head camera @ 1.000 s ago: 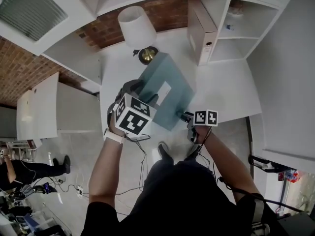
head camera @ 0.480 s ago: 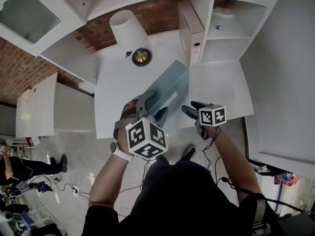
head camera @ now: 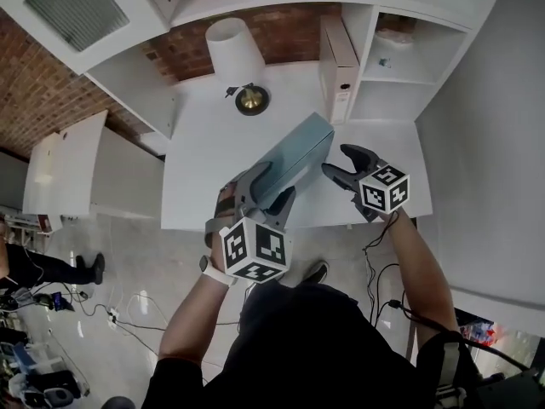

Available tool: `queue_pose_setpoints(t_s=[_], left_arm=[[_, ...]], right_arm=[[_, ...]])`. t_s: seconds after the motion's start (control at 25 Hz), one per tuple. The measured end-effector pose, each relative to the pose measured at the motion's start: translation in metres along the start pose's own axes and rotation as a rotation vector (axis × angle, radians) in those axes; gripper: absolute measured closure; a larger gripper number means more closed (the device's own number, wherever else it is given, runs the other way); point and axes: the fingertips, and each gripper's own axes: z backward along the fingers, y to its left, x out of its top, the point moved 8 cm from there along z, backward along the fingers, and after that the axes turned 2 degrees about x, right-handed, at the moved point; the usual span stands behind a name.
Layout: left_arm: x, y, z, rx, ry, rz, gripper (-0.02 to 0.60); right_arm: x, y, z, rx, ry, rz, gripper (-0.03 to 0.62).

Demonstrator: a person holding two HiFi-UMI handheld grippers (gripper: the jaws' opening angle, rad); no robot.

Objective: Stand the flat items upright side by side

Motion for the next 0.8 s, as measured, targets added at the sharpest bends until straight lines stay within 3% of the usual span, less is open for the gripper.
queue_pose_setpoints(t_s=[0.12,0.2,0.28,0.36,0.56,0.8], left_arm=[[-0.005,0.01,0.033,0.041,-0.103,0.117,0.327],[-0.021,0.018,0.059,0.027,-0.168,0.21,0.327],[-0.049,0.023,0.081,-0.042,-0.182,0.29,0.325],[-0.088,0.027,0.09,-0.128,-0.145,0.338,0.325],[-0.171,0.028,0.047,-0.253,0.009,0.288,0.319],[-0.167,0.024,-0.015,-0.504,-0.07,0.289,0.285]], right_arm=[[0.0,0.0,0.0,-0.004,-0.003,-0.018,0.281],[-0.002,0.003,0.002,-0.01,-0.012,-0.037,0.281],[-0.006,0.01,0.003,-0.018,-0.027,-0.056,0.283],[-0.012,0.022,0.003,-0.025,-0.046,-0.077,0.284],[-0.029,0.066,-0.004,-0.028,-0.047,-0.101,0.286],[-0.045,0.124,-0.025,-0.01,0.011,-0.038,0.269]])
